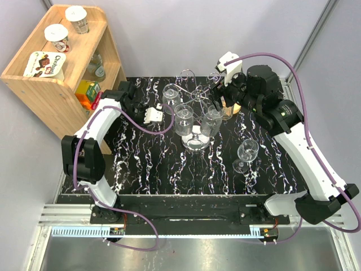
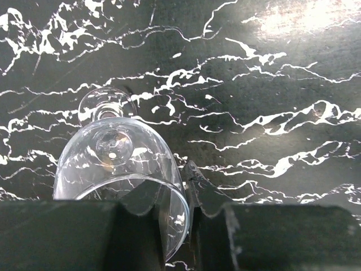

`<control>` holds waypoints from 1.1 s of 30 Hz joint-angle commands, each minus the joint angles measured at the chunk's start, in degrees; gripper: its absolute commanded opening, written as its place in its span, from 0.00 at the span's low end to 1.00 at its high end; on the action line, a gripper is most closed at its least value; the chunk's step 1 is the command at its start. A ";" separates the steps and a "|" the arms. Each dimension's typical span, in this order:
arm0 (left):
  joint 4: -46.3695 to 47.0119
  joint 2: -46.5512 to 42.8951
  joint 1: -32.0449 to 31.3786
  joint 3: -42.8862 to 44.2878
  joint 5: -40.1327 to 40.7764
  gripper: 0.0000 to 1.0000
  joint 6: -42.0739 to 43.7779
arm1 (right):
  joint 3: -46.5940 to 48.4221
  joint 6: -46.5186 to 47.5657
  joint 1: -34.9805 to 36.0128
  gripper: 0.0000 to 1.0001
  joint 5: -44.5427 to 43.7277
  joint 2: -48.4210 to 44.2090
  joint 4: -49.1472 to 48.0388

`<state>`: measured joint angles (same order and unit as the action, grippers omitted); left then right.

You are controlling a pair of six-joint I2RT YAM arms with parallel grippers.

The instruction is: Place the wine glass upside down on the wine glass rack

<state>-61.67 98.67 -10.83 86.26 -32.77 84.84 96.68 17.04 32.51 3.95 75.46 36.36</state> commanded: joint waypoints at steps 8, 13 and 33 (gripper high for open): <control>-1.00 -19.02 7.21 -6.45 -4.13 0.00 -9.16 | 2.10 0.02 -0.43 0.79 2.29 -1.19 0.99; -2.23 -29.57 17.22 -1.63 -17.38 0.00 -14.16 | 6.05 -0.60 -0.43 0.83 11.23 0.03 3.80; 119.78 -34.17 17.70 -3.04 -30.96 0.00 -147.23 | 17.66 -22.21 -0.61 0.92 44.91 7.77 -5.94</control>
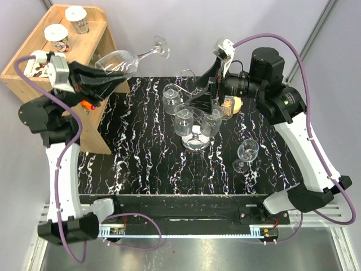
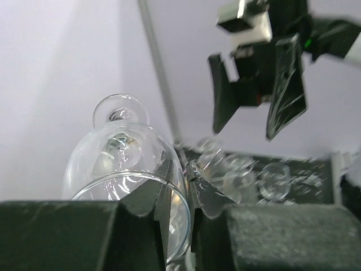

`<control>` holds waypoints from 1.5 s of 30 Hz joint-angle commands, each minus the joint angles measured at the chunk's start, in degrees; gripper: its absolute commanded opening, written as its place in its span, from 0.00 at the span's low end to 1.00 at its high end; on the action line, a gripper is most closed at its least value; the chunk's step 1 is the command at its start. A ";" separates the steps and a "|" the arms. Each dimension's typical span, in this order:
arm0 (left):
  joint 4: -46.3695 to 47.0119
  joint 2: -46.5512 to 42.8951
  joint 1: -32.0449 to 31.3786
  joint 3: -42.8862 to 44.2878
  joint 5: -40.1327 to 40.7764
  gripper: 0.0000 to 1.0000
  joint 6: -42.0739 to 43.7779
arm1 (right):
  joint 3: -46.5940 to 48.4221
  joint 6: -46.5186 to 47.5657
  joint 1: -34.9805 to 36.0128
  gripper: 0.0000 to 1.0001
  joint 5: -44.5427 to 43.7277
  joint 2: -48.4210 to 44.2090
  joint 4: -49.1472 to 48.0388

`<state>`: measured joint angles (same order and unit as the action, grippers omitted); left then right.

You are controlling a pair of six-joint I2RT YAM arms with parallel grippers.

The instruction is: Place the wine glass upside down on the wine glass rack

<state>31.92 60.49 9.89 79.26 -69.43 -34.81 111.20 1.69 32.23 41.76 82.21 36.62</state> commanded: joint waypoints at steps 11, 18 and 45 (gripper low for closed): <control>26.87 8.85 -16.48 4.58 15.99 0.00 -30.75 | 2.89 -24.79 -0.24 0.91 9.92 6.11 -26.15; 32.57 9.65 -18.59 0.02 16.43 0.00 -32.69 | 2.62 -29.72 -0.24 0.89 11.24 8.13 -31.69; 37.16 15.10 -33.36 -15.54 14.32 0.00 -27.34 | 1.05 -44.64 -3.40 0.81 15.37 8.49 -47.83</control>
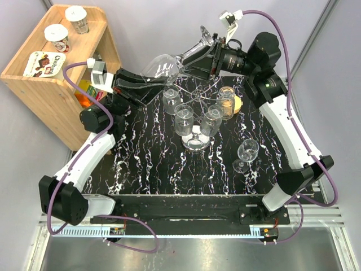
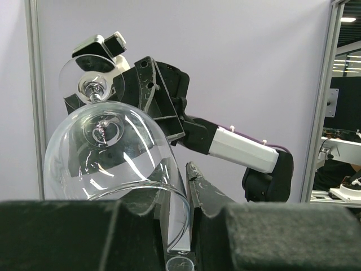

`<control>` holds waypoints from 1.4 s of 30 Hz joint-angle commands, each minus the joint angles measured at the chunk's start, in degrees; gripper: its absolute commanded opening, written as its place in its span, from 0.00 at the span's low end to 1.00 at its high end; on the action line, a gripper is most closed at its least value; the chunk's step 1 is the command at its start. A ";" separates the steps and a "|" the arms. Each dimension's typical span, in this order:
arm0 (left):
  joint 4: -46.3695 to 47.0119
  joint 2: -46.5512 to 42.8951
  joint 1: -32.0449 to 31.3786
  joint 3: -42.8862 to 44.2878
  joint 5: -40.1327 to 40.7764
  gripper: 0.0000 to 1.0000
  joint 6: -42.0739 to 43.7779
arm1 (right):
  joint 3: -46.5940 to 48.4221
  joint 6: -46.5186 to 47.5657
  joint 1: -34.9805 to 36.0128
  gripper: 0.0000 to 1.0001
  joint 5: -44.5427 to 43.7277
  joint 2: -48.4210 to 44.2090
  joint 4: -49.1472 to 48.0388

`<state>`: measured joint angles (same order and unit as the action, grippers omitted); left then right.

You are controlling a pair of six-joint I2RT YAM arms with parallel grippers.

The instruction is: Place the wine glass upside down on the wine glass rack

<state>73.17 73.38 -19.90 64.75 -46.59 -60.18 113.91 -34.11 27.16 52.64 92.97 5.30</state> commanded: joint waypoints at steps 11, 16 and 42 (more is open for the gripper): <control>-13.48 5.71 -8.49 -0.24 -9.40 0.00 5.51 | -4.30 -17.04 0.70 0.68 6.33 -1.91 -27.62; -18.32 7.21 -10.77 1.69 -9.57 0.00 8.76 | -5.36 -18.10 0.53 0.57 6.42 -2.27 -28.94; -46.53 12.13 -16.66 9.52 -6.07 0.17 26.08 | -9.84 -27.58 -0.52 0.00 8.18 -4.29 -40.36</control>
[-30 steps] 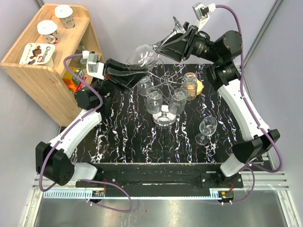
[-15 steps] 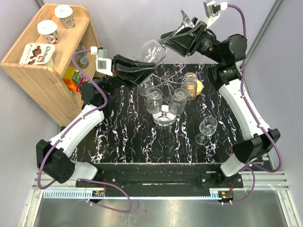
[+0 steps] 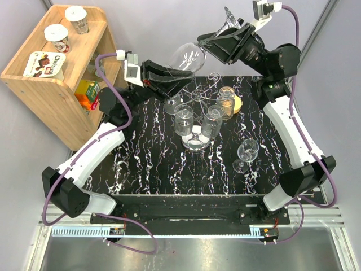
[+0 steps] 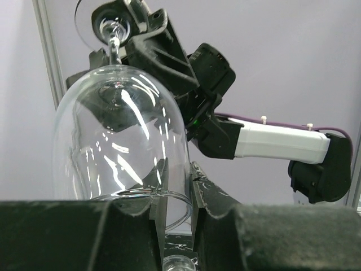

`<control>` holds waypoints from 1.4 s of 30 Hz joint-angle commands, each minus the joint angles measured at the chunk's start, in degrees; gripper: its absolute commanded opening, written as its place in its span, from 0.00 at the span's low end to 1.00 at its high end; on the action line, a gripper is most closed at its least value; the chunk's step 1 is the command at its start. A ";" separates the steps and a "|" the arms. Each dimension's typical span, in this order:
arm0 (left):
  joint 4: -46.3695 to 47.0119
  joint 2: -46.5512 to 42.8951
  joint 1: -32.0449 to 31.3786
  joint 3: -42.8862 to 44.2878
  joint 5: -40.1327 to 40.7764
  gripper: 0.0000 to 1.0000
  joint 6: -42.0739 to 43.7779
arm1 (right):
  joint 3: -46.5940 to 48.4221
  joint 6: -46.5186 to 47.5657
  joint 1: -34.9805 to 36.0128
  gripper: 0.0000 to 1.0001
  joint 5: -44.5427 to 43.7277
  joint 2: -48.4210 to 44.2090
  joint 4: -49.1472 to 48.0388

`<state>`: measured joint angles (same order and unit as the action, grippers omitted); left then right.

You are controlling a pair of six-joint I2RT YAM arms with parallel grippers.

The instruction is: Place the wine glass upside down on the wine glass rack

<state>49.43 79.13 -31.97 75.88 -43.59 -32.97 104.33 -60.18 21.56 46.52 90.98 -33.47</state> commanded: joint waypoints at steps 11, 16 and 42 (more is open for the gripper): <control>1.33 7.52 -5.39 -8.28 -9.84 0.00 -19.11 | -0.80 -5.98 2.09 0.39 13.51 -3.18 -9.04; 6.37 7.70 -5.74 -8.99 -9.84 0.00 -23.28 | 0.52 -10.39 -1.78 0.41 12.45 -3.44 -15.04; 27.56 5.60 -4.25 -11.45 -6.33 0.00 -36.90 | -12.84 -21.99 -8.11 0.61 3.14 -7.92 -39.03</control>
<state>77.49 84.12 -35.90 66.50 -40.58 -64.97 91.64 -78.65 14.59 56.45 85.84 -63.53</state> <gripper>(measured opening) 0.214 0.612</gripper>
